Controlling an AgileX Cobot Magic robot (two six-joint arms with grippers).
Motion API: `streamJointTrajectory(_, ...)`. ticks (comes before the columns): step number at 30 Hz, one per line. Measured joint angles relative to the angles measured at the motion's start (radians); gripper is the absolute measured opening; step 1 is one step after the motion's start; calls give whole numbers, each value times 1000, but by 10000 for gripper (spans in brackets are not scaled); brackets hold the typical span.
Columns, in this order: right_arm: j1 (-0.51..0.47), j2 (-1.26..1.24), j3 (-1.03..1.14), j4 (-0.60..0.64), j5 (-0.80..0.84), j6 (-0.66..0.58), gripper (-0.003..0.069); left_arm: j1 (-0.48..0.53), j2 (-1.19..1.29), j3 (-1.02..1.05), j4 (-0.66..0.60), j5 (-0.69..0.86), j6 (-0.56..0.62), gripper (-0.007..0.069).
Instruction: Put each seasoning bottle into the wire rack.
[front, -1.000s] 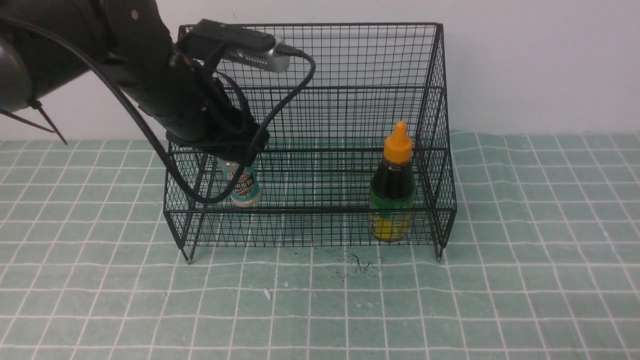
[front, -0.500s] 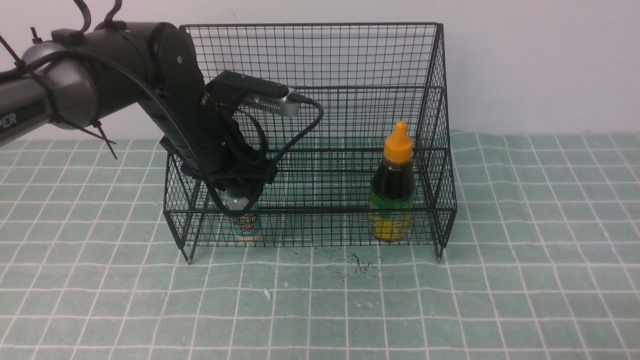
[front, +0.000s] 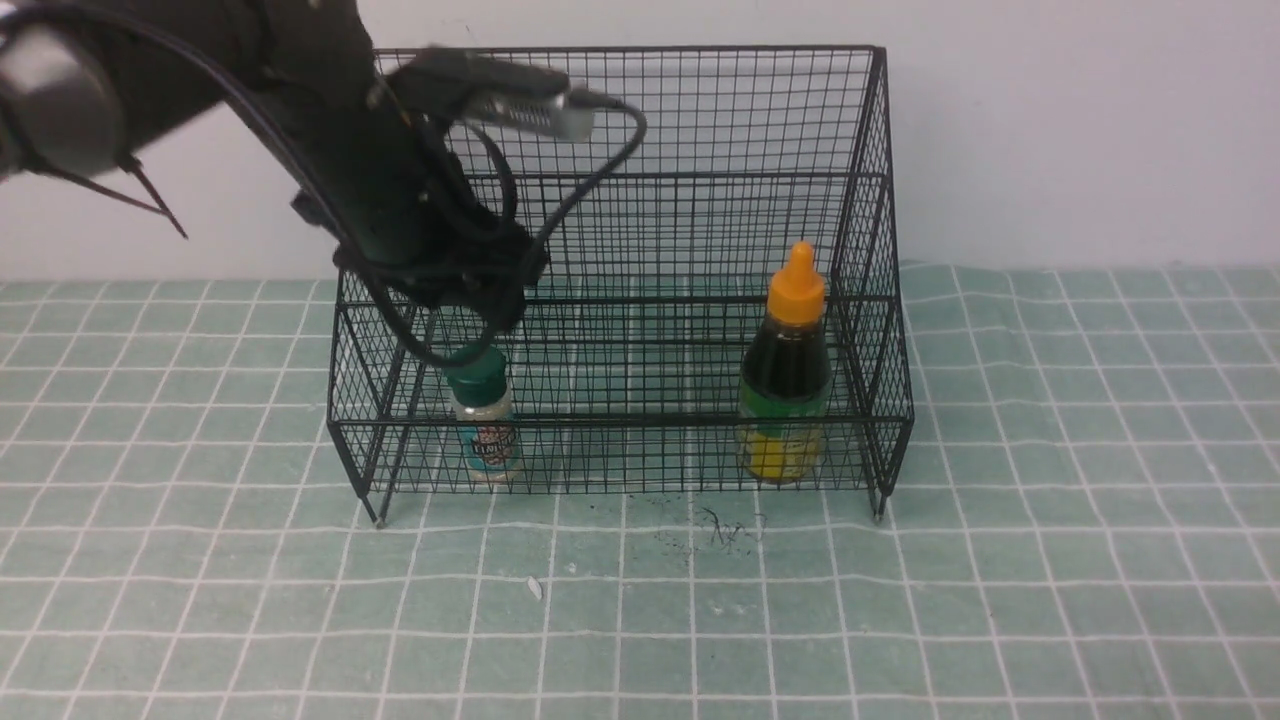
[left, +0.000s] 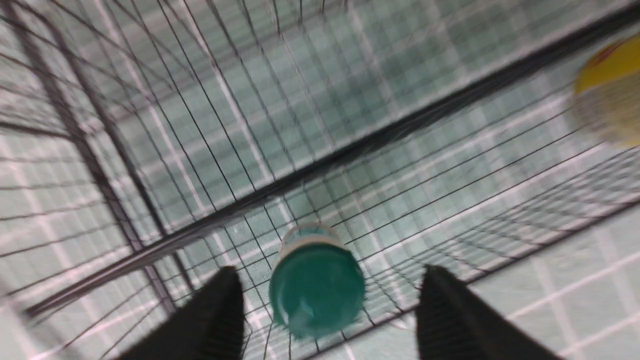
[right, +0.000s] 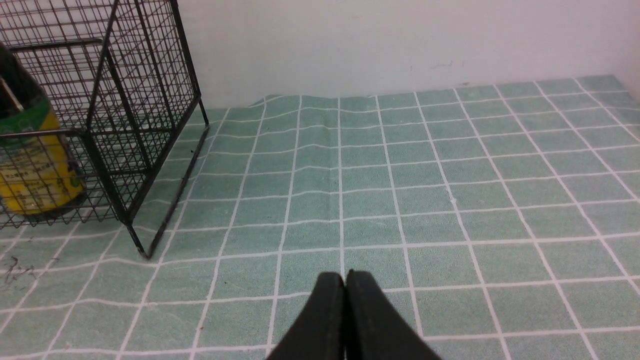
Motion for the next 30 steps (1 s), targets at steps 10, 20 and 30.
streamJointTrajectory(10,0,0,0,0,0,0,-14,0,-357,33,-21,8,-34,3)
streamJointTrajectory(20,0,0,0,0,0,0,-14,0,-934,601,-57,-455,-34,-6)
streamJointTrajectory(30,0,0,0,0,0,0,-14,0,-1227,1006,-200,-692,-34,-6)
